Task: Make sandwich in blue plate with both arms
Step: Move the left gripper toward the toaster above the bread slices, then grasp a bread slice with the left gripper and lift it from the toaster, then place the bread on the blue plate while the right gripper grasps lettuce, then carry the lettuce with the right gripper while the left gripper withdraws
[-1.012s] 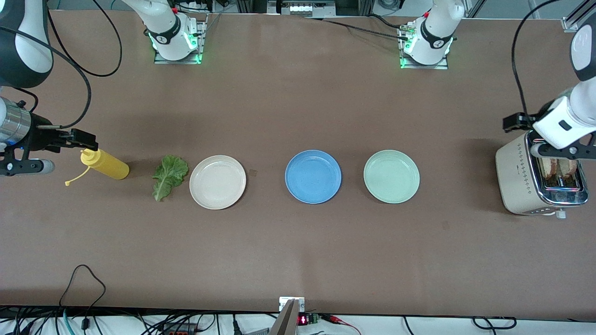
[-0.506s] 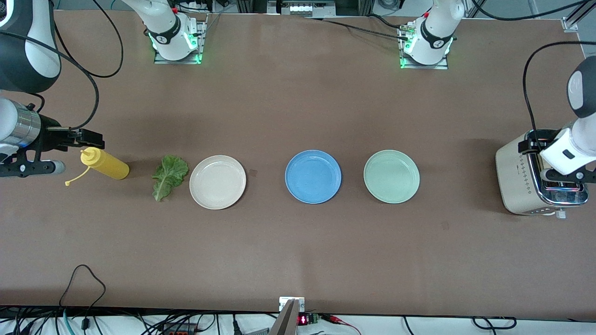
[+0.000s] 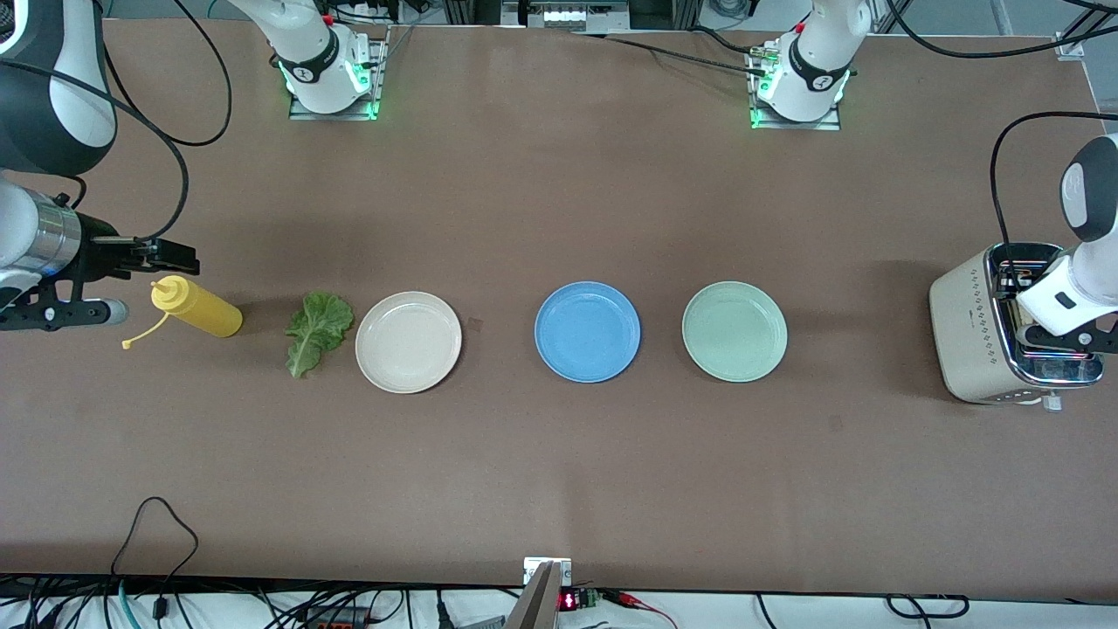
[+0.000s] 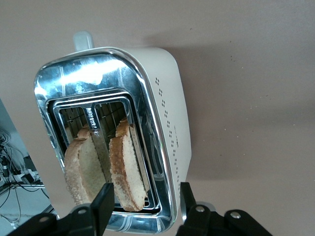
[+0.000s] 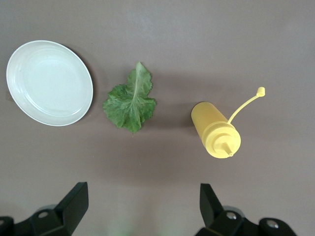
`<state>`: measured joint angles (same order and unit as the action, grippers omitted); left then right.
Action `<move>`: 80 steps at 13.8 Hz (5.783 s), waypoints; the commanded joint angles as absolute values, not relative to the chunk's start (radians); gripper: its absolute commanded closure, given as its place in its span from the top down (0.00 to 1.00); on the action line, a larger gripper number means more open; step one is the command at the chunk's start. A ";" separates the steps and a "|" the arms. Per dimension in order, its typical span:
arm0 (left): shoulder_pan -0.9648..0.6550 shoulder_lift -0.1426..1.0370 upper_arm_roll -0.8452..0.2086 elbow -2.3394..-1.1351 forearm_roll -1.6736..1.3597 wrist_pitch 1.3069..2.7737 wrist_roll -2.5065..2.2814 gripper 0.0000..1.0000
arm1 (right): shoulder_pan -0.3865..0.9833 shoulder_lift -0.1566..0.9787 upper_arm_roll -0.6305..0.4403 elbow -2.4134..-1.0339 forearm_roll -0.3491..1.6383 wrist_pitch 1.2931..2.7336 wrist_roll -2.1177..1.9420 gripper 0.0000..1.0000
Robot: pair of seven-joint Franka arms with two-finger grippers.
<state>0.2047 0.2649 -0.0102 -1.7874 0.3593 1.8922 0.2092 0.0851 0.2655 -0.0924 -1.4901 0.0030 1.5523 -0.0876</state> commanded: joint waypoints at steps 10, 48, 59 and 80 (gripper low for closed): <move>0.295 0.331 -0.020 -1.795 0.385 1.979 0.305 0.29 | 0.084 0.268 -0.092 -1.496 0.017 1.540 -0.095 1.00; -0.106 0.759 -0.287 -1.416 -0.837 1.874 0.447 0.02 | 0.143 0.558 -0.077 -1.936 0.018 2.517 0.176 1.00; -0.140 0.873 -0.287 -1.534 -1.132 2.069 0.853 0.06 | 0.152 0.591 -0.077 -1.930 0.017 2.525 0.186 0.49; -0.110 0.502 -0.244 -1.580 -0.079 1.780 0.342 1.00 | 0.348 0.544 -0.075 -1.661 0.362 2.039 0.578 0.00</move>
